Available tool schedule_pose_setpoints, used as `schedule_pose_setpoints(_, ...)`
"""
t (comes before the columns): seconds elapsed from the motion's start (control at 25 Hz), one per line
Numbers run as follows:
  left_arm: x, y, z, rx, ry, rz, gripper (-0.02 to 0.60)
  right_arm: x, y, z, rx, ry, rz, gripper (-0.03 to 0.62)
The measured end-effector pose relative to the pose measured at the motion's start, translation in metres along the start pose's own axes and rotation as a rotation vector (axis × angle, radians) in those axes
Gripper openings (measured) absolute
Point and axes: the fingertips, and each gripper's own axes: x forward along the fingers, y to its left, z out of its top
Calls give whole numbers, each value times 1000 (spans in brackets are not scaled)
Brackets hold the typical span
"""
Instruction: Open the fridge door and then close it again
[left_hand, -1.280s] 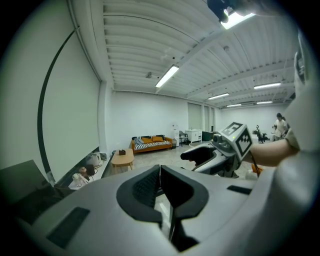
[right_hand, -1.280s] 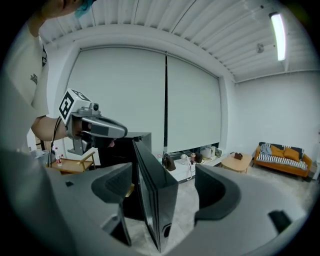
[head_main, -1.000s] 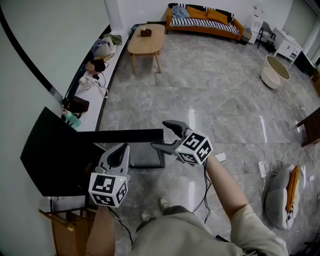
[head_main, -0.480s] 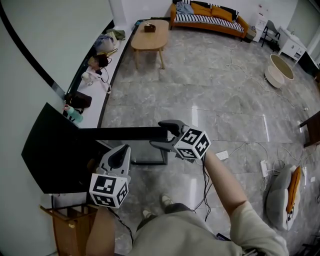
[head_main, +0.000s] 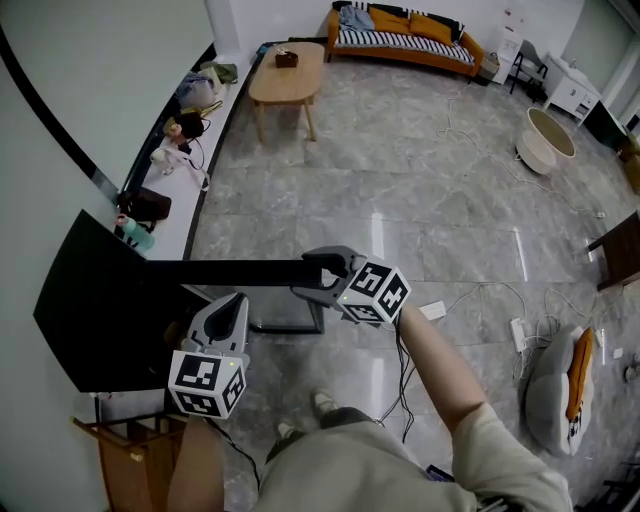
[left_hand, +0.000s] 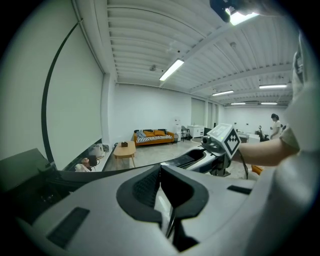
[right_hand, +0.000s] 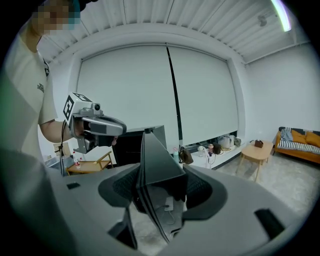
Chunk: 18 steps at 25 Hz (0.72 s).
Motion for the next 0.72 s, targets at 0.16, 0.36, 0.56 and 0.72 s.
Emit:
schedule_pose_setpoints(0.16,-3,-5,-7,-8,-8,-4,8,-4,10,-7,-11,8,-9,244)
schedule_pose_setpoints(0.36,-16,-7,-12,-16,-9,6,9,-7,25,-8,-21,23,-9,233)
schedule_pose_setpoints(0.56,-31,-9,-20,-20,-9,15,9,-7,38,-12,-20,32,-23,229)
schedule_pose_setpoints(0.72,-47,-12,-26,-24,-3,27,9,-11,52,-14,-16,42,-32,225)
